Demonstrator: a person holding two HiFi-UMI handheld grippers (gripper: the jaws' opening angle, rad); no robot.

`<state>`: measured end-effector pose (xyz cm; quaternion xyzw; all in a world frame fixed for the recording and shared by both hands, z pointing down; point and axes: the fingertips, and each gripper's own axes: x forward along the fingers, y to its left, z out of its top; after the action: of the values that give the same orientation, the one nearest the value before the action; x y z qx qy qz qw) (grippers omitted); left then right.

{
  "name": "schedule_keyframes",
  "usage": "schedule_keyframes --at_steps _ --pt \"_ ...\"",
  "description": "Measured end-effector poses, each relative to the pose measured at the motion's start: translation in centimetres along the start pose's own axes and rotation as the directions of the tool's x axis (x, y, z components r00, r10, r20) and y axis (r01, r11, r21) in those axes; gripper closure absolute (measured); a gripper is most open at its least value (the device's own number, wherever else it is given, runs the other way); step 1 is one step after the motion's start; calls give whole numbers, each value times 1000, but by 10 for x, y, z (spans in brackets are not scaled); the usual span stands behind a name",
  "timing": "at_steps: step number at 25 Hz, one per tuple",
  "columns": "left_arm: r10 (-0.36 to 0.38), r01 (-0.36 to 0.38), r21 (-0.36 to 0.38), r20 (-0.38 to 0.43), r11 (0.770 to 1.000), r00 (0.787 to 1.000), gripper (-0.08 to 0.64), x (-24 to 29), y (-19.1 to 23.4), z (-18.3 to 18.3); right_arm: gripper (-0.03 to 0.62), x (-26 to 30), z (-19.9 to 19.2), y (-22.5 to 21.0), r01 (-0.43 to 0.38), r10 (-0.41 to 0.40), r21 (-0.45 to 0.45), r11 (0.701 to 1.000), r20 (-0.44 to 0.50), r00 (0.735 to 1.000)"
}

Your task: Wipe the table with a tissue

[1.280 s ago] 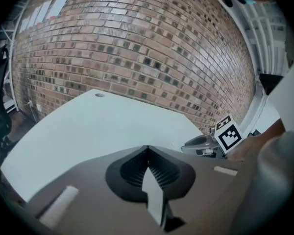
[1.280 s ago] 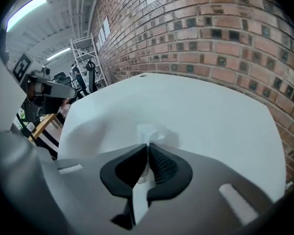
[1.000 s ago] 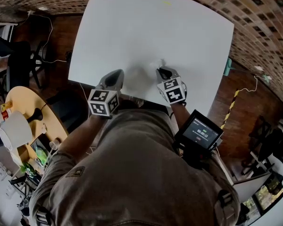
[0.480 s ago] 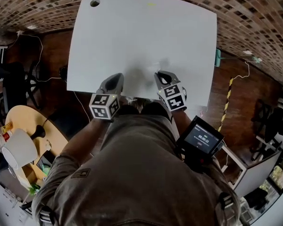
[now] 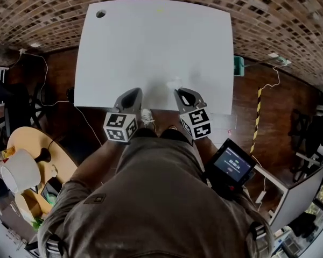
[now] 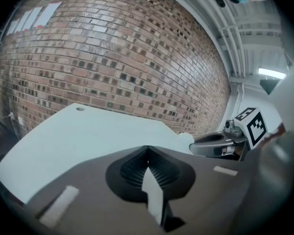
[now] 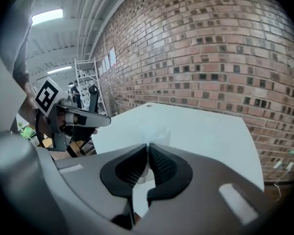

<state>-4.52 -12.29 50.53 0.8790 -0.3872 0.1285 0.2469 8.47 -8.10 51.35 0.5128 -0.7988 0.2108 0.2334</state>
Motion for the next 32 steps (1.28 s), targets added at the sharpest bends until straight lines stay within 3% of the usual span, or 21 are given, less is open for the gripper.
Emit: schedule_keyframes --at_steps 5,16,32 --pt "42 -42 -3 41 999 998 558 -25 -34 -9 565 -42 -5 5 -25 26 -13 1000 79 997" --pt "107 -106 -17 115 994 988 558 -84 -103 -34 565 -123 -34 19 -80 83 -22 997 162 983" --pt "25 -27 11 145 1000 989 558 -104 -122 -27 565 -156 -26 50 -42 41 2 999 220 975"
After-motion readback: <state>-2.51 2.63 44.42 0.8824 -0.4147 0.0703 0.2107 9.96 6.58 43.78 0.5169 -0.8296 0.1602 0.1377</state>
